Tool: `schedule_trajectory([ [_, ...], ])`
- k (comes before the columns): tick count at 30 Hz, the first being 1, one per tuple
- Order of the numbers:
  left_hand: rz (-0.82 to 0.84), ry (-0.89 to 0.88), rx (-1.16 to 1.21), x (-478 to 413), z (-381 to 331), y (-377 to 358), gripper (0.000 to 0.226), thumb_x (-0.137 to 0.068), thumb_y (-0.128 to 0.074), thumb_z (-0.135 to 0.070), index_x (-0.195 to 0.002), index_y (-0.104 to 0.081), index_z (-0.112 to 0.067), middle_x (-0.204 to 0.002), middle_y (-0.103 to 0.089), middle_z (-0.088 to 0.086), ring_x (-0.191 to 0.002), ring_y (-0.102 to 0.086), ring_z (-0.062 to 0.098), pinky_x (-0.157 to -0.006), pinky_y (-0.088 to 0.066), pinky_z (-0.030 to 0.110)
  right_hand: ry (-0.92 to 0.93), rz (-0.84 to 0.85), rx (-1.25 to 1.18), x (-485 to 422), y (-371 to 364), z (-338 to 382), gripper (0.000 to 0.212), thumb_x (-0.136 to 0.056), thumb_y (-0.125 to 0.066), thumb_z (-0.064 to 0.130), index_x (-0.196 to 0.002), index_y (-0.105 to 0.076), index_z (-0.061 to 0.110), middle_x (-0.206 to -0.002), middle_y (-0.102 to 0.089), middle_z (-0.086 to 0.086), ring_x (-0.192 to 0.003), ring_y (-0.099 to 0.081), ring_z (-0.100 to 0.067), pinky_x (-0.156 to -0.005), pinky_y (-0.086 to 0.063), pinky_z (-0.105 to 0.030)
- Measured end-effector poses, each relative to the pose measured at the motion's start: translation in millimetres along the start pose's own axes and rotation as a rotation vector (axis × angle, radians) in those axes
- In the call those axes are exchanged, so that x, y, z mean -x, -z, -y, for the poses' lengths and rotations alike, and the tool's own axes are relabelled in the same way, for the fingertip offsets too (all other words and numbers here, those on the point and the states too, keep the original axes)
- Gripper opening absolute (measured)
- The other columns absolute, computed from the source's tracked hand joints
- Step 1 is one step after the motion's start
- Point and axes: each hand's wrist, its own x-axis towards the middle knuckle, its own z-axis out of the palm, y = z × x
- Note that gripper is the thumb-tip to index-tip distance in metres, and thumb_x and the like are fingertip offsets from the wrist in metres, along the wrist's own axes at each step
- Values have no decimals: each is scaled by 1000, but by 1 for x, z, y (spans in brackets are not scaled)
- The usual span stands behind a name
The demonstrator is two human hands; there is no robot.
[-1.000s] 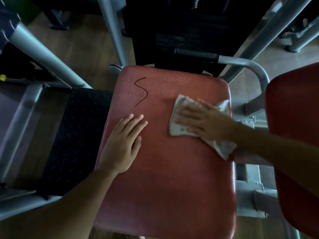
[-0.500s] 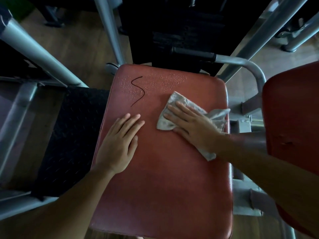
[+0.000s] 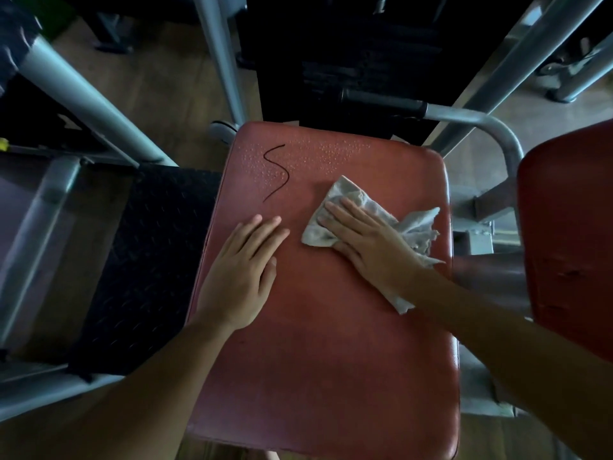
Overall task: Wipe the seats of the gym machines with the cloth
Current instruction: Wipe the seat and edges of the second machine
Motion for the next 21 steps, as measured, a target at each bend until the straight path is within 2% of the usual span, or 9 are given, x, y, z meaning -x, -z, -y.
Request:
schedule_trajectory([
  [2, -2, -4, 9, -1, -1, 0, 47, -102, -41, -18, -148, -46, -16, -158, -37, -2, -151, -25, 20, -122, -25, 45, -67, 3, -20, -17, 7, -15, 49, -107, -32, 39, -154, -36, 23, -163, -28, 0, -153, -17, -21, -124, -17, -42],
  [6, -6, 8, 30, -1, 0, -1, 46, -102, -40, -19, -148, -45, -17, -158, -38, -3, -151, -25, 19, -123, -23, 43, -381, -137, -47, -75, 29, -51, 46, -108, -36, 39, -150, -44, 23, -158, -39, -2, -151, -25, -23, -125, -15, -39],
  [9, -18, -2, 36, 0, 2, -3, 46, -103, -39, -20, -149, -45, -17, -158, -37, -3, -151, -25, 19, -123, -23, 43, -467, -112, -52, -93, 34, -59, 47, -108, -33, 40, -152, -40, 25, -160, -35, 0, -151, -21, -20, -122, -10, -31],
  [12, -22, -7, 28, 2, 2, -3, 46, -103, -39, -20, -149, -45, -17, -159, -37, -3, -151, -25, 19, -123, -23, 43, -413, -67, -59, -83, 33, -56, 47, -108, -33, 41, -152, -40, 26, -162, -30, 1, -153, -15, -19, -124, -9, -35],
  [17, -22, 0, 11, 0, -2, -1, 46, -102, -40, -19, -147, -47, -17, -157, -39, -3, -150, -28, 20, -123, -24, 43, -188, 68, -33, -48, 36, -37, 49, -108, -36, 36, -156, -31, 29, -164, -23, 6, -154, -10, -17, -119, -4, -30],
  [19, -21, 4, 3, -1, -4, 1, 46, -101, -41, -20, -146, -49, -16, -156, -41, -3, -148, -31, 21, -122, -26, 42, -141, 88, 23, -21, 31, -28, 50, -108, -33, 37, -157, -25, 31, -165, -18, 7, -154, -10, -18, -119, -6, -31],
  [21, -30, 55, 5, -6, -10, 4, 45, -98, -41, -22, -141, -53, -18, -151, -47, -5, -144, -37, 20, -119, -30, 41, -171, 52, 93, 9, 24, -25, 50, -108, -32, 40, -157, -25, 33, -166, -19, 7, -153, -15, -20, -119, -15, -33],
])
